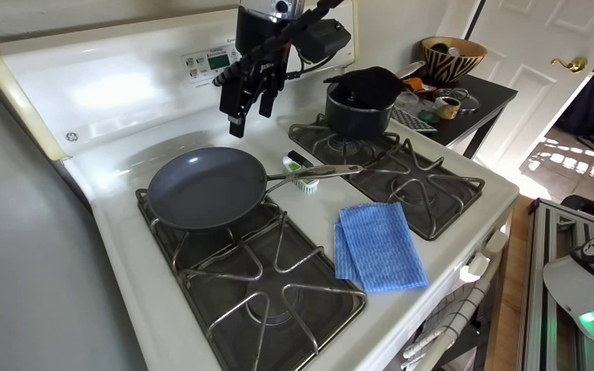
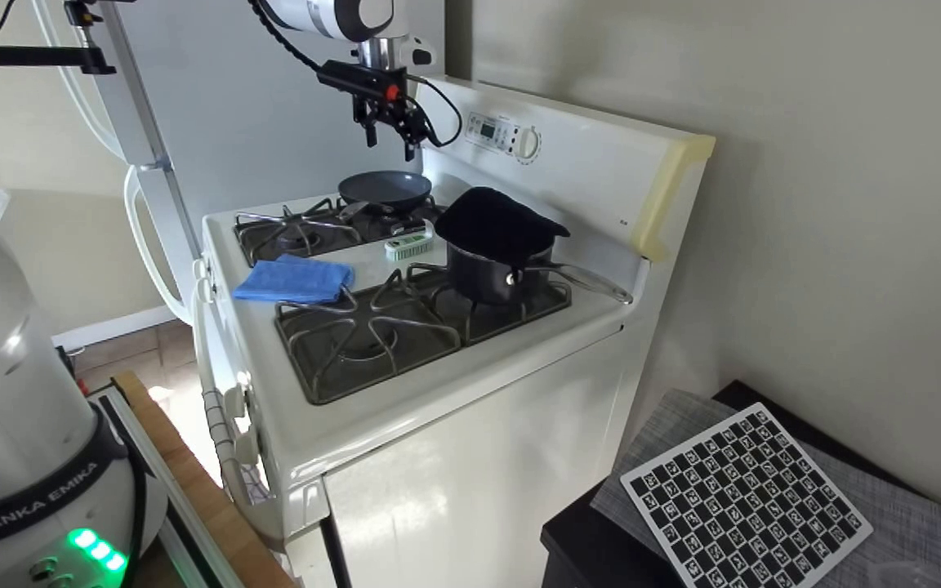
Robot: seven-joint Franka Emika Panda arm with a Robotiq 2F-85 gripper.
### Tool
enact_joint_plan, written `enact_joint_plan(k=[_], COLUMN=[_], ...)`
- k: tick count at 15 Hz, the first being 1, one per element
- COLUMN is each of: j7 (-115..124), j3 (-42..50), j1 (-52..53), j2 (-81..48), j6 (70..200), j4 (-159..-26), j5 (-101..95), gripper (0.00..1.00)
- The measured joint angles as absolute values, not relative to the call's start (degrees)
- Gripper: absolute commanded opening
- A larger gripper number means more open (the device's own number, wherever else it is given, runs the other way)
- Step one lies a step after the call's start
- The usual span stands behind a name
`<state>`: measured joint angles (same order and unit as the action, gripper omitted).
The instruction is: Move the pan backwards then use the blue fabric to wipe the pan.
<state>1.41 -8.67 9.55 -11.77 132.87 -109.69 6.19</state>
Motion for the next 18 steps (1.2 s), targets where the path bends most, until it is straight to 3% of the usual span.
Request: enact_joint_plan(k=[9,18], j7=[1.4,6.9], j3=[-10.6,-14.7], j1=[10.2,14.1], j2=[-9.7,1.4], j6=[131.8,112.6], j4=[-109.6,-115.7], j5=[6.9,8.8], gripper=[1.0,1.0])
